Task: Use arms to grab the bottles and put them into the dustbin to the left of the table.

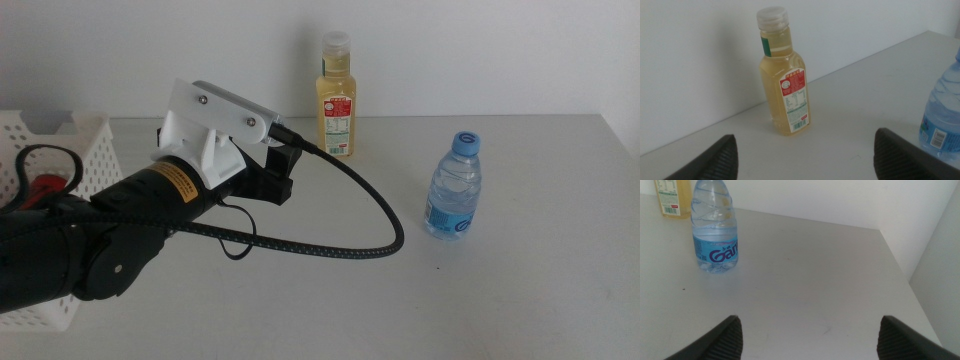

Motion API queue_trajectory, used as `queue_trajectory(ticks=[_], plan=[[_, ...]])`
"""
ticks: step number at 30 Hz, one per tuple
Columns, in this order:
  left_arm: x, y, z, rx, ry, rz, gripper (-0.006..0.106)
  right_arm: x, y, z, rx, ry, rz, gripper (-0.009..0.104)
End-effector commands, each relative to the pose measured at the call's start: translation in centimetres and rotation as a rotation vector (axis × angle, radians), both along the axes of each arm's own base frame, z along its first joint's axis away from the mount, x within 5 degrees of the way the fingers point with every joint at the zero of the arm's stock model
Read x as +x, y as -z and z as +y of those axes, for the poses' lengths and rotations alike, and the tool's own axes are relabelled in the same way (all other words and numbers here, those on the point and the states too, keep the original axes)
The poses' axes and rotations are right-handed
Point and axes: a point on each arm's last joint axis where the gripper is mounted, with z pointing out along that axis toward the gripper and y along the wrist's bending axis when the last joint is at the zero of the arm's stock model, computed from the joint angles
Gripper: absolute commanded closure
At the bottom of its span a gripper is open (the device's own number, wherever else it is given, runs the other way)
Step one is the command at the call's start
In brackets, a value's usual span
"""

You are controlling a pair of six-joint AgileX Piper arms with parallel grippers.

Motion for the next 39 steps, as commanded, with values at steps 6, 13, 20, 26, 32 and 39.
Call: queue_trajectory(ticks=[6,13,20,26,32,39], plan=[[0.9,-0.3,-0.3,-0.102,-0.034,-0.033,0.008,-0.1,-1.1,-0.1,-0.021,0.009,-0.102,0.02],[2.5,1.6,-1.0,-0.23,-0.042,-0.123,0.008,-0.1,-1.1,-0.1,-0.021,0.009,-0.102,0.02],[5.0,3.4,-2.7,-0.383,-0.004,-0.11,0.008,-0.1,-1.1,-0.1,-0.021,0.009,-0.102,0.02],[9.4,3.5,-5.2,-0.25,0.011,-0.029,0.008,-0.1,-1.1,-0.1,-0.021,0.009,-0.102,0.02],[13.5,3.6,-6.8,-0.279,-0.049,0.029,0.008,-0.1,-1.1,-0.1,-0.021,0.009,-0.102,0.02],[16.4,4.1,-8.1,-0.282,-0.07,0.032,0.008,-0.1,-1.1,-0.1,-0.021,0.009,-0.102,0.02]])
